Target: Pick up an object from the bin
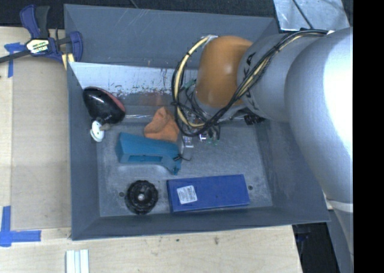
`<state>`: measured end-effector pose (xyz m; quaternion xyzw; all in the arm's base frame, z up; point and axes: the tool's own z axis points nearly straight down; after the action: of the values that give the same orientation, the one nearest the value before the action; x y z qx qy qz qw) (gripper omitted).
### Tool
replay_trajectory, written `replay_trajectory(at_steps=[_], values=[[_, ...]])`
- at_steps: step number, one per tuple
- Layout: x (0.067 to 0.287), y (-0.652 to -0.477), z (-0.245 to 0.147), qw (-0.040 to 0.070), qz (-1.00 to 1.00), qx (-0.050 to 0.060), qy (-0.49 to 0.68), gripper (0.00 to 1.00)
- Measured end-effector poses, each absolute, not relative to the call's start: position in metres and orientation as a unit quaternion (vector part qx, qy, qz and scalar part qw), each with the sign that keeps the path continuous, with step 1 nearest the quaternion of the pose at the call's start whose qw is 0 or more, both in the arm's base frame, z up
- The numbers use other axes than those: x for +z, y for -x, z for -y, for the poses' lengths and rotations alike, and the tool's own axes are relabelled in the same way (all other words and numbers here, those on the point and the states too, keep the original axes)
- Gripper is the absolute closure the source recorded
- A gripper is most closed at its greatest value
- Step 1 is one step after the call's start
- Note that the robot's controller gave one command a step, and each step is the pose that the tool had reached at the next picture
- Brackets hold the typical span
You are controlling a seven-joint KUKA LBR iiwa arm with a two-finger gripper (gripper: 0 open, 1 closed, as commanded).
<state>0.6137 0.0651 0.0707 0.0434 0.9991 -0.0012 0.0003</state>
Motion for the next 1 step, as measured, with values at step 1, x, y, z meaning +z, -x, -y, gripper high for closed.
replay_trajectory(at_steps=[1], values=[[0.0812,-0.6231,-0.0829,0.001,-1.0,-0.001,0.02,0.0]])
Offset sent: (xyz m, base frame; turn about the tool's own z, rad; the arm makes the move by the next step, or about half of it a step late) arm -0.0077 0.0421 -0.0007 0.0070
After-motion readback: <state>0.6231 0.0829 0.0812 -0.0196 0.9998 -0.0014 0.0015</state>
